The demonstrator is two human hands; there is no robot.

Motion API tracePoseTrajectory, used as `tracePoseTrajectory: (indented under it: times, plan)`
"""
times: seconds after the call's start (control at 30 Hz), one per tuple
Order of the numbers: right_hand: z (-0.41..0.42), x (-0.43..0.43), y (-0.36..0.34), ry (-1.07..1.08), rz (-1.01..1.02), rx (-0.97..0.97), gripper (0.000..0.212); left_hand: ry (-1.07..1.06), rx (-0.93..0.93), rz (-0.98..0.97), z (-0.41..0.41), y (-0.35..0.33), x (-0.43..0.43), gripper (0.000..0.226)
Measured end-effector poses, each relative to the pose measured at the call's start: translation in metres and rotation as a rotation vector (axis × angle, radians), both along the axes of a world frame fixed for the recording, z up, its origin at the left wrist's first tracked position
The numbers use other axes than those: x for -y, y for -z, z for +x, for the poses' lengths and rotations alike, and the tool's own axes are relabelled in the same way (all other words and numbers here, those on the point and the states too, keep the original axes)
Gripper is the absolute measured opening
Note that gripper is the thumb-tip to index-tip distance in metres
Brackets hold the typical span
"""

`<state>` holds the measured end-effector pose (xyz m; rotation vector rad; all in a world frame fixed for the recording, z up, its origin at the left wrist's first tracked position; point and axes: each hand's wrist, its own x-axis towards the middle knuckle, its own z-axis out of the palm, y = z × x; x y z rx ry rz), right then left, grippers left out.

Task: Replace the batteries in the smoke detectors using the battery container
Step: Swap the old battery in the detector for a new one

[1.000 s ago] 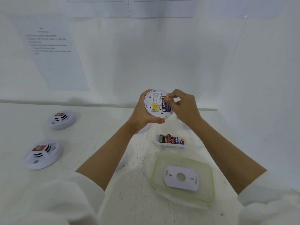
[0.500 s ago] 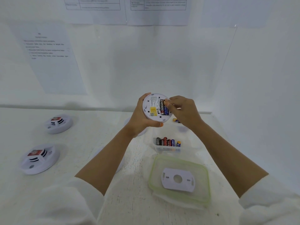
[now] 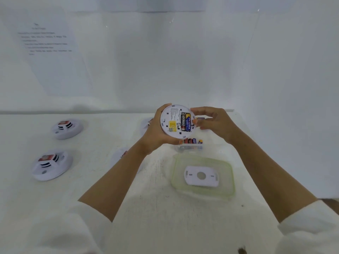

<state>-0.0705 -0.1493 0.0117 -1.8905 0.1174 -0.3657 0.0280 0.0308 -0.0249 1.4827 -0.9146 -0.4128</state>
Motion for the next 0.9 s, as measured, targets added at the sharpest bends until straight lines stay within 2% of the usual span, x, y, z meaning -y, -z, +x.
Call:
tracePoseTrajectory:
  times: [0.27, 0.37, 0.47, 0.53, 0.63, 0.77, 0.9]
  plan:
    - [-0.041, -0.018, 0.015, -0.01, 0.046, -0.038, 0.041, -0.013, -0.026, 0.019, -0.039, 0.009, -0.022, 0.105]
    - [-0.058, -0.02, 0.02, -0.01, 0.061, -0.087, 0.033, -0.047, -0.025, 0.037, -0.055, 0.01, -0.032, 0.104]
    - [-0.072, -0.02, 0.033, -0.021, 0.027, -0.217, 0.025, -0.056, -0.023, 0.06, -0.069, 0.011, -0.04, 0.105]
    - [-0.078, -0.02, 0.044, -0.031, -0.093, -0.325, 0.027, -0.056, -0.019, 0.074, -0.076, 0.012, -0.045, 0.105]
    - [-0.082, -0.021, 0.058, -0.092, -0.449, -0.505, 0.051, -0.066, -0.024, 0.084, -0.082, 0.015, -0.052, 0.107]
    - [-0.082, -0.023, 0.062, -0.14, -0.641, -0.553, 0.073, -0.08, -0.05, 0.077, -0.087, 0.016, -0.056, 0.107]
    - [-0.077, -0.024, 0.056, -0.156, -0.72, -0.579, 0.071, -0.081, -0.059, 0.069, -0.087, 0.015, -0.058, 0.103]
